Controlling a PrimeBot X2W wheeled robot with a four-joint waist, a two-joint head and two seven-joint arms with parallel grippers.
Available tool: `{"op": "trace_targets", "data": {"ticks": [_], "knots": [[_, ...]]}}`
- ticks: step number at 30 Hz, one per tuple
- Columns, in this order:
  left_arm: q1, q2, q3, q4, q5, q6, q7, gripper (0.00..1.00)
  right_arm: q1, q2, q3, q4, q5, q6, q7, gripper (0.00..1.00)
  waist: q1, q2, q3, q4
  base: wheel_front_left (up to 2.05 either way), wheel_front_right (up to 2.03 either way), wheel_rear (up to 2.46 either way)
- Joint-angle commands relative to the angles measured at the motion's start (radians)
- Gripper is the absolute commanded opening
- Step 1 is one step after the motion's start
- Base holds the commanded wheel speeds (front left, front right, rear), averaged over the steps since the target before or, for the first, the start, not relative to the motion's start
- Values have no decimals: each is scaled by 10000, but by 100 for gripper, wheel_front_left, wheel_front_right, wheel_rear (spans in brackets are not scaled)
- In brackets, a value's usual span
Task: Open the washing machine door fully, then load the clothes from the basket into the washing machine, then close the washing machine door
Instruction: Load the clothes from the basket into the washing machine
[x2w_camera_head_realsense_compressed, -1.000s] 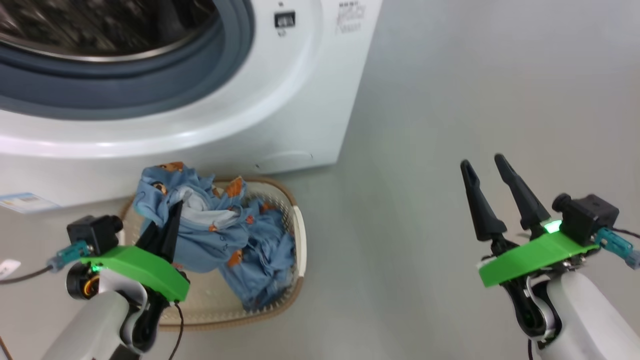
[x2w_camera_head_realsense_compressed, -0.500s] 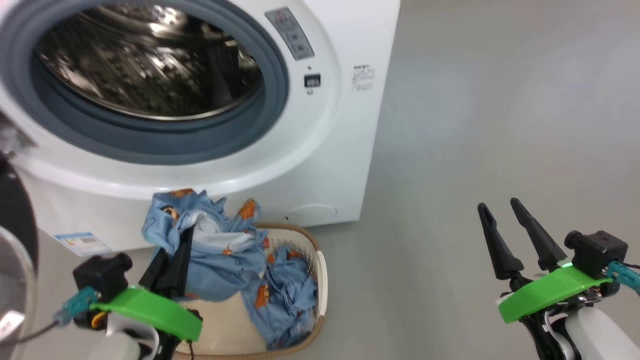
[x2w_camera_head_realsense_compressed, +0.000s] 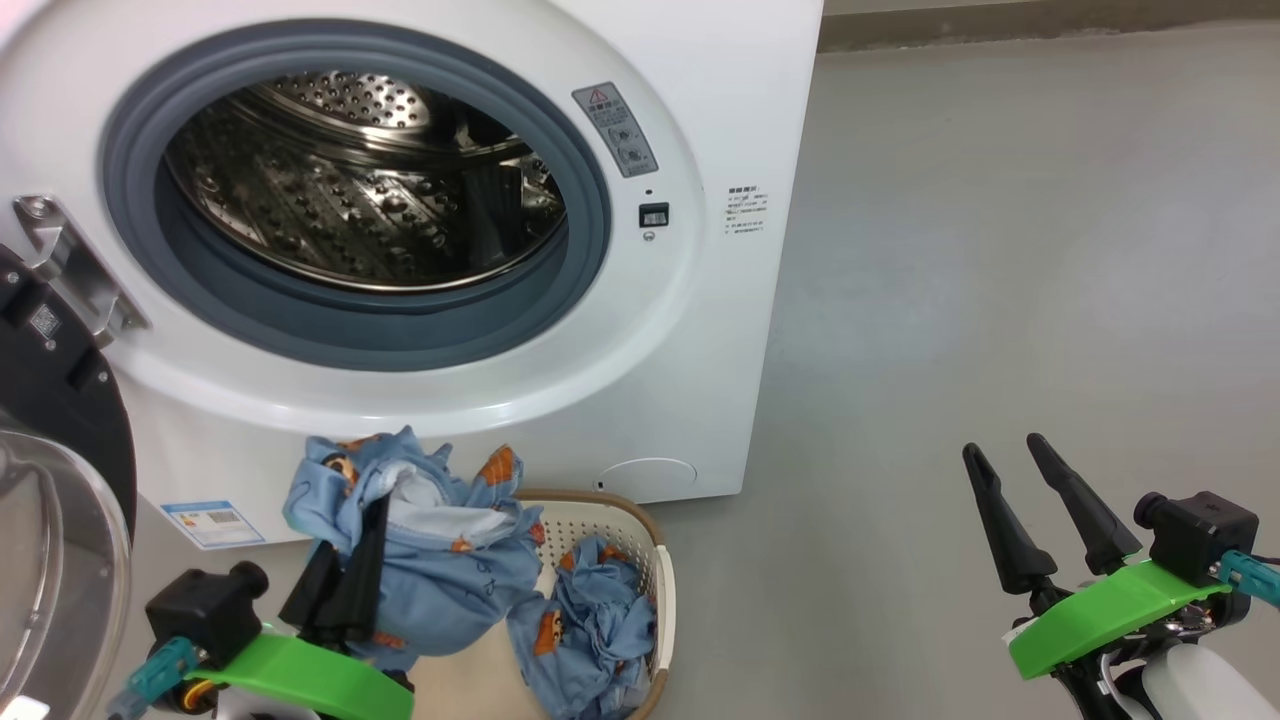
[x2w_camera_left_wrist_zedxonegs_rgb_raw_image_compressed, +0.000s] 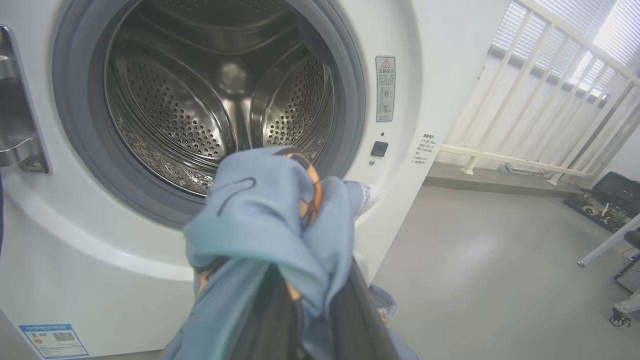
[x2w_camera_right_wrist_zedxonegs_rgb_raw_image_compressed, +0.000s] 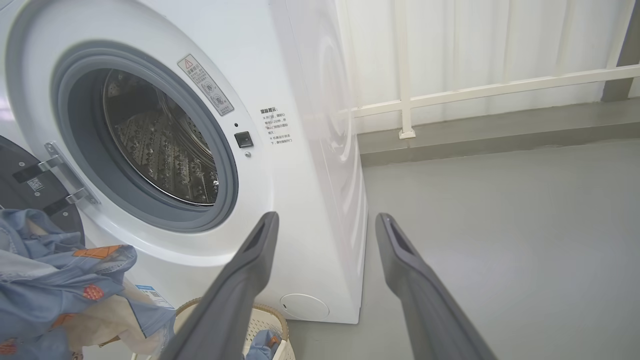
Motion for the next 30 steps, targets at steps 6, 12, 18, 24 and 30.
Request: {"op": "trace_targets", "data": {"ticks": [6, 12, 18, 24, 30], "knots": [[-586, 489, 680, -397, 217, 284, -105, 0, -191, -167, 167, -310, 20, 56, -94, 100, 1, 0, 294, -121, 0, 0, 0], [-1346, 499, 891, -315, 235, 157, -113, 0, -386, -76, 223, -347, -53, 56, -94, 100, 1, 0, 644, -375, 0, 0, 0], [-2372, 563, 1184, 38, 375, 9, -122, 0, -590, -36, 229, -460, -185, 56, -94, 100, 1, 0, 1132, -650, 0, 0, 0], [-3874, 807, 1696, 489, 838, -154, -131, 0, -788, 55, 73, -637, -400, 56, -94, 100, 1, 0, 1998, -966, 0, 0, 0], [-5239, 851, 2195, 1419, 1161, -744, -133, 0, -1023, 271, -13, -861, -631, 56, -94, 100, 1, 0, 2938, -1309, 0, 0, 0]]}}
